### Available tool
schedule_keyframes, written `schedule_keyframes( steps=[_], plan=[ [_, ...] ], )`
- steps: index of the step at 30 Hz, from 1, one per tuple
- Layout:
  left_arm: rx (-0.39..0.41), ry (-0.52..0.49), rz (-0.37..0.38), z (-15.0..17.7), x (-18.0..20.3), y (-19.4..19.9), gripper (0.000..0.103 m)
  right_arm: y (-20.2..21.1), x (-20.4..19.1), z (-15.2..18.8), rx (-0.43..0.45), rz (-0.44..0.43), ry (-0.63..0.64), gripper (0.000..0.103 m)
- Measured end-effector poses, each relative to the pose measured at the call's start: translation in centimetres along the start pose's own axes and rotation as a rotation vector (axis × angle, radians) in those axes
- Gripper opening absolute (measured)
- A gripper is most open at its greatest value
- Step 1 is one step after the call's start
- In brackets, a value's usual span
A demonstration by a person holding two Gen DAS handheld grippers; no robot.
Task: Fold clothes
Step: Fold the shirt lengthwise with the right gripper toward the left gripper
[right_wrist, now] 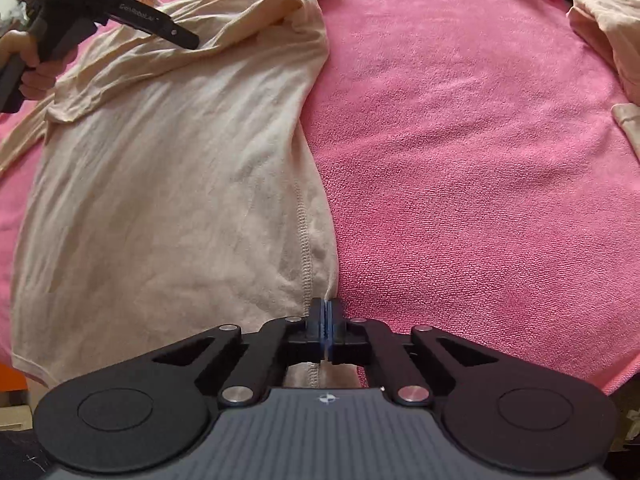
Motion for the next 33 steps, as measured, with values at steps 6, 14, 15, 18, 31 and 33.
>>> schedule_keyframes(
  steps=[6,14,15,18,31,33],
  plan=[
    [0.051,0.13,-0.035,4.6,-1.9,3.8,0.066,0.3,4.9,3.2,-0.05,0.071,-0.202,0.002],
    [0.032,0.404,-0.027,13.7,-6.0,5.7,0.066,5.7,-1.9,-7.2,0.189,-0.074,0.105,0.032],
    [0.034,0.422,-0.023,14.3,-6.1,5.6,0.066,6.0,-3.9,-9.1,0.217,-0.091,0.197,0.032],
    [0.061,0.476,-0.008,15.5,-6.5,5.3,0.066,6.6,-11.8,-15.2,0.298,-0.173,0.506,0.043],
    [0.115,0.556,-0.029,21.7,-4.9,3.3,0.071,-0.7,-34.0,-21.9,0.287,-0.165,1.356,0.048],
    [0.135,0.559,-0.032,21.9,-4.7,3.3,0.074,-2.1,-34.7,-21.9,0.241,-0.153,1.381,0.046]
  ],
)
Point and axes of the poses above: each gripper's, at about its wrist camera, not at the fingertips, and y roughly against the way its jaws point, x to its right, z to its underside, the point moved 6 cm from there along -y, roughly the way its jaws point, and after that the axes turned 12 degrees about -x, right-handed, at the moved point
